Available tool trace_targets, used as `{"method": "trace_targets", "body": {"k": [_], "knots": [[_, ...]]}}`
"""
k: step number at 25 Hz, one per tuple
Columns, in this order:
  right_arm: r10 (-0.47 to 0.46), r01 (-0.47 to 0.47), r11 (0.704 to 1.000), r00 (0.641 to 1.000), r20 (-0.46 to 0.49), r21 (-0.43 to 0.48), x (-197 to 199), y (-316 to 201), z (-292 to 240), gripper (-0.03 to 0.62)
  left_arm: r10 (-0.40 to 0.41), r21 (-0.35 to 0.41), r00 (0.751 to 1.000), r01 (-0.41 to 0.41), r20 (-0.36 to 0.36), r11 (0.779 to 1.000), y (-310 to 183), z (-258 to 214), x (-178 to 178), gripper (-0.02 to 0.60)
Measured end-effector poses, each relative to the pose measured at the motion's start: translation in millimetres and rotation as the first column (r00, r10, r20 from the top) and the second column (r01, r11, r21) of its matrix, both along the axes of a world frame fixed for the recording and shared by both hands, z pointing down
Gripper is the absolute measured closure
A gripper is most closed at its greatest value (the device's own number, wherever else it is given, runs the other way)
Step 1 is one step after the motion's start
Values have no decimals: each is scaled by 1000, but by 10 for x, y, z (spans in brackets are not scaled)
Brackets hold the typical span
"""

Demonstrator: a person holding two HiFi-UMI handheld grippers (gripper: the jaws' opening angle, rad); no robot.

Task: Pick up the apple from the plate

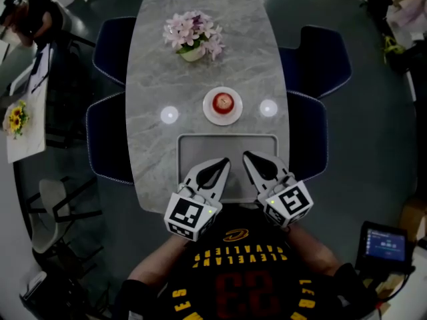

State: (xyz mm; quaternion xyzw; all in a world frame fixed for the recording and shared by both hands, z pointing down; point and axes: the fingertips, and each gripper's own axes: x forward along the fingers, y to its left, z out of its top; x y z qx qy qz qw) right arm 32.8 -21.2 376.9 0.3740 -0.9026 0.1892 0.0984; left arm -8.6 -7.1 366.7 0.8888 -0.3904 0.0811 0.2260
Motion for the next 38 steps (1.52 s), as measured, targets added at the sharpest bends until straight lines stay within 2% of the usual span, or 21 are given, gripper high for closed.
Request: {"method": "trace_targets", "body": {"k": [6, 11, 22, 38], "knots": [[-32, 32, 999, 999, 14, 43, -146, 14, -77, 588, -6, 19, 1000, 5, 5, 1000, -43, -49, 0, 581], [-24, 24, 999, 1000, 5, 30, -162, 27, -80, 588, -14, 21, 1000, 14, 3, 1000, -38, -63, -21, 581], [-37, 35, 997, 999, 17, 75, -193, 56, -130, 588, -14, 43, 1000, 13, 15, 999, -33, -103, -14, 581], [-17, 17, 998, 1000, -4, 55, -144, 45, -102, 588, -13, 51, 1000, 12, 21, 999, -52, -97, -22, 581]]}}
